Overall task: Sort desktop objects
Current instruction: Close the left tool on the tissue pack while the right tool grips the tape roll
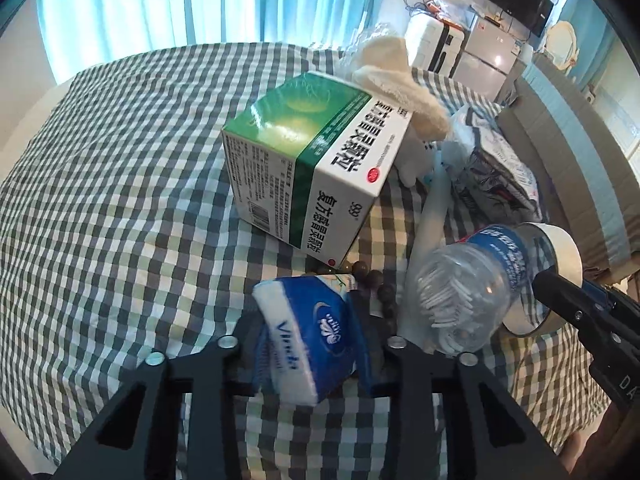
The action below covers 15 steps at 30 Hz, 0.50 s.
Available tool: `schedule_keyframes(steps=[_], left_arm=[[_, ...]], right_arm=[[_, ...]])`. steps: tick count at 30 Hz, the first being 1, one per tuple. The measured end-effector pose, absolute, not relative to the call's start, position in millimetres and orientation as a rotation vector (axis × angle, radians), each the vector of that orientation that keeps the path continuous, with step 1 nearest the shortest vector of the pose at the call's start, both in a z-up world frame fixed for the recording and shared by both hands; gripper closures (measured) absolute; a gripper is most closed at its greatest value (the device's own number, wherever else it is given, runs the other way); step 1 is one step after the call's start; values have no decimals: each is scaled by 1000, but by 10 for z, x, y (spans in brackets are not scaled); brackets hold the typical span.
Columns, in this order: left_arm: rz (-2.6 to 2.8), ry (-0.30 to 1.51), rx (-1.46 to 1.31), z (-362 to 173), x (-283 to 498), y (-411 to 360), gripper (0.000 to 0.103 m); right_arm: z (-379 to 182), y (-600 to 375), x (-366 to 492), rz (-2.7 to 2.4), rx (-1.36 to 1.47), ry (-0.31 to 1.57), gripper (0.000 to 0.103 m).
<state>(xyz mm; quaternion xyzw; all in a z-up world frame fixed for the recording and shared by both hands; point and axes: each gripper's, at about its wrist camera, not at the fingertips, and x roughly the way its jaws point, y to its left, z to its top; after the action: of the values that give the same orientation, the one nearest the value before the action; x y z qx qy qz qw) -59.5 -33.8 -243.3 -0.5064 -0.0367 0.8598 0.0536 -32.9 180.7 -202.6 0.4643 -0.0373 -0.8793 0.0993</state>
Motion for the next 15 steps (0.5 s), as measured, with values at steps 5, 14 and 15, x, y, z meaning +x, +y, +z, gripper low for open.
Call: schedule_keyframes(steps=[5, 14, 15], left_arm=[[2622, -110, -1506, -2283, -476, -261, 82], [2676, -107, -1461, -1972, -386, -355, 83], [2686, -103, -1454, -1936, -346, -354, 83]], right_arm=[[-1938, 1795, -273, -2611, 1326, -100, 77], [-1819, 1780, -185, -2617, 1260, -96, 79], [-1807, 1779, -175, -2617, 1256, -99, 79]])
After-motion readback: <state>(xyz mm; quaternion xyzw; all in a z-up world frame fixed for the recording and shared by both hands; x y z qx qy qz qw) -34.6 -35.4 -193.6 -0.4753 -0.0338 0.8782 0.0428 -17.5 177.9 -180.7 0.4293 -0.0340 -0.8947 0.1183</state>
